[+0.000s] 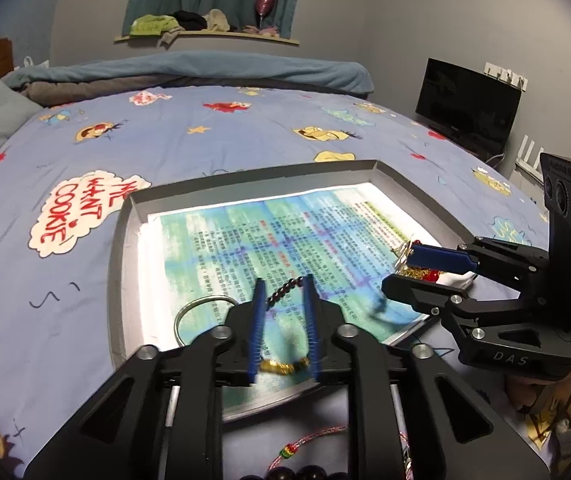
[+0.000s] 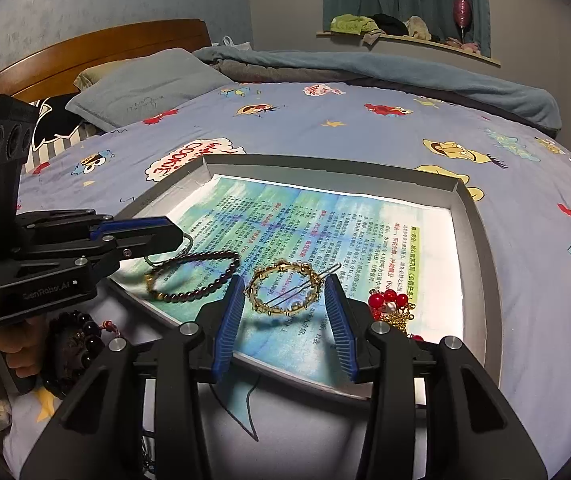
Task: Organize jewelry
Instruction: 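Carry the black bracelet into the grey box with the left tool while the right places the clip, then grasp the large dark bead bracelet with the left tool while the right grasps the pink bracelet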
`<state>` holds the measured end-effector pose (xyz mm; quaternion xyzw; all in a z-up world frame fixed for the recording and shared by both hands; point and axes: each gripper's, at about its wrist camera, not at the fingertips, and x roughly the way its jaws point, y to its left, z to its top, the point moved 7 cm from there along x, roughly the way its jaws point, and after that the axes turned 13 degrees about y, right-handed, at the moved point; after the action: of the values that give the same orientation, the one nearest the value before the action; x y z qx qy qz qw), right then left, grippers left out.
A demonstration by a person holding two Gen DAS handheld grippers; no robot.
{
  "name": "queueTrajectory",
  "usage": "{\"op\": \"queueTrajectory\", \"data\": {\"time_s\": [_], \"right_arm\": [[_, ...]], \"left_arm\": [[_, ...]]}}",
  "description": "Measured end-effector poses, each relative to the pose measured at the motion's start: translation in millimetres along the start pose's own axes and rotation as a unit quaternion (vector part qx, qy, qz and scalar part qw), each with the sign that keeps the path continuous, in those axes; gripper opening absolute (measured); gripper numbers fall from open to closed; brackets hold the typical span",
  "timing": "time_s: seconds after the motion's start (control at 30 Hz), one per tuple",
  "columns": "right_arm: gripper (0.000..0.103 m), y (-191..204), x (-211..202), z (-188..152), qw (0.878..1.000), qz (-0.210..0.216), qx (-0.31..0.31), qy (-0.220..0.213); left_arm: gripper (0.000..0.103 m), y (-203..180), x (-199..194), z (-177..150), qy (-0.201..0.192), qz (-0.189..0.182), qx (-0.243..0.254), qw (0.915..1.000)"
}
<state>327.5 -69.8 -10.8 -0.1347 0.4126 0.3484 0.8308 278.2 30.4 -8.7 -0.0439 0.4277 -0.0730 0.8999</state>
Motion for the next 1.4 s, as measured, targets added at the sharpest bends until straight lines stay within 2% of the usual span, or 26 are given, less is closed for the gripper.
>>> {"op": "queueTrajectory", "data": {"time_s": [0.1,0.2,0.3,0.47,0.67,1.03,1.23,1.4], "right_arm": [[0.043,-0.4,0.0,0.1,1.0,-0.002,0.0,-0.001],[0.043,-0.3,-4.0,0.1,1.0,-0.001,0.0,-0.01],[0.051,-1.5,-12.7,-0.8,1.0,0.001,0.002,-0.03],[0.051,-1.5,-32.0,-9.2,0.998,0.007,0.005,-0.066],[0.051,-4.0,-50.2,-24.6,0.996,0.011,0.028,-0.089],[0.051,-1.2,-61.4,-51.9,0.995,0.031,0.053,-0.082],[0.051,9.5,-64.5,-65.2,0.996,0.029,0.048,-0.075],[0.051,14.7,-68.1,-70.9,0.995,0.036,0.052,-0.075]], "left_arm": [[0.042,1.2,-6.8,-0.1,-0.011,0.002,-0.004,0.9999],[0.05,3.9,-18.0,-2.5,-0.023,0.002,-0.01,0.9997],[0.052,6.4,-26.5,-8.0,-0.03,0.003,-0.012,0.9995],[0.053,8.9,-41.0,-23.4,-0.037,0.001,-0.016,0.9992],[0.055,9.2,-52.5,-47.9,-0.037,0.008,-0.013,0.9992],[0.056,30.4,-66.5,-98.7,-0.012,0.003,-0.055,0.9984],[0.056,36.8,-56.5,-116.3,0.022,0.005,-0.076,0.9969],[0.056,35.4,-49.5,-118.3,0.032,0.01,-0.073,0.9968]]}}
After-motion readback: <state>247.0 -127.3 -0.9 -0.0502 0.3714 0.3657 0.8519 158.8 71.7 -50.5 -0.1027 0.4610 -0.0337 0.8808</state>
